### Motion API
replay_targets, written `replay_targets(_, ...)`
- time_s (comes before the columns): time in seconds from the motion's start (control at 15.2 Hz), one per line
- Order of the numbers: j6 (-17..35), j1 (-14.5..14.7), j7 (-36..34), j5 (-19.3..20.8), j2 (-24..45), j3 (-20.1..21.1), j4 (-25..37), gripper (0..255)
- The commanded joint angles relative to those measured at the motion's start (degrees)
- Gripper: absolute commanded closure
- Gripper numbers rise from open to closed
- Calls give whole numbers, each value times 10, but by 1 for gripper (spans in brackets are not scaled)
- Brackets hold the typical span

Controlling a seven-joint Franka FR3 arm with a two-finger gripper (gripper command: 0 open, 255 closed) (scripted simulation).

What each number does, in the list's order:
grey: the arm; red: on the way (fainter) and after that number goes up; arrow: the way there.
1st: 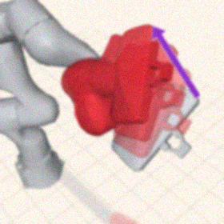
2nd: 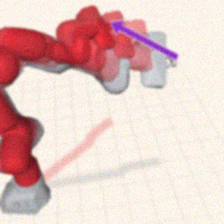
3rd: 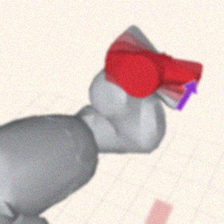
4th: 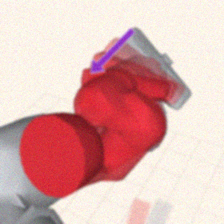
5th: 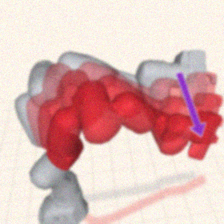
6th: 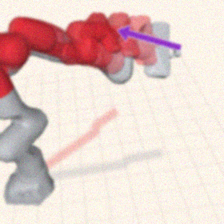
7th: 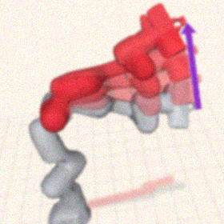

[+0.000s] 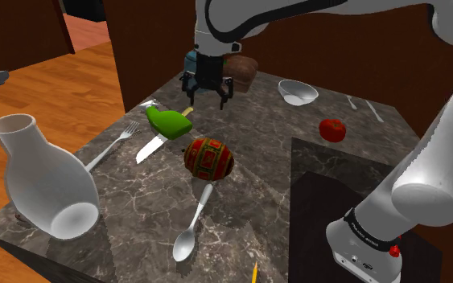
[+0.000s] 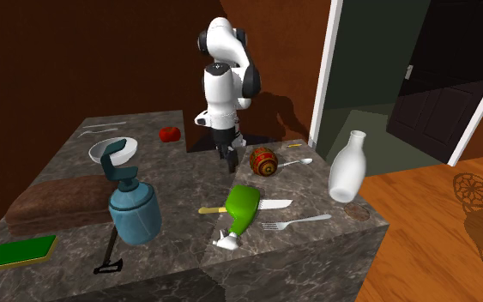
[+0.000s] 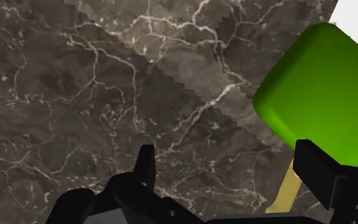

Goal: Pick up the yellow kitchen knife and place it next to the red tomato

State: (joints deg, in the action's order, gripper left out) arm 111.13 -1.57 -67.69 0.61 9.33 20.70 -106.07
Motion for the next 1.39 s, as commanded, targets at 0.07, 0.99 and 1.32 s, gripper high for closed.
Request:
replay_targets(0.07, 2, 13, -63, 16, 74, -5, 71, 0)
replay_targets(0.99, 26, 48, -171, 38, 251, -37, 228, 0)
replay_targets(1.32, 30, 48, -171, 39, 252, -38, 225, 0)
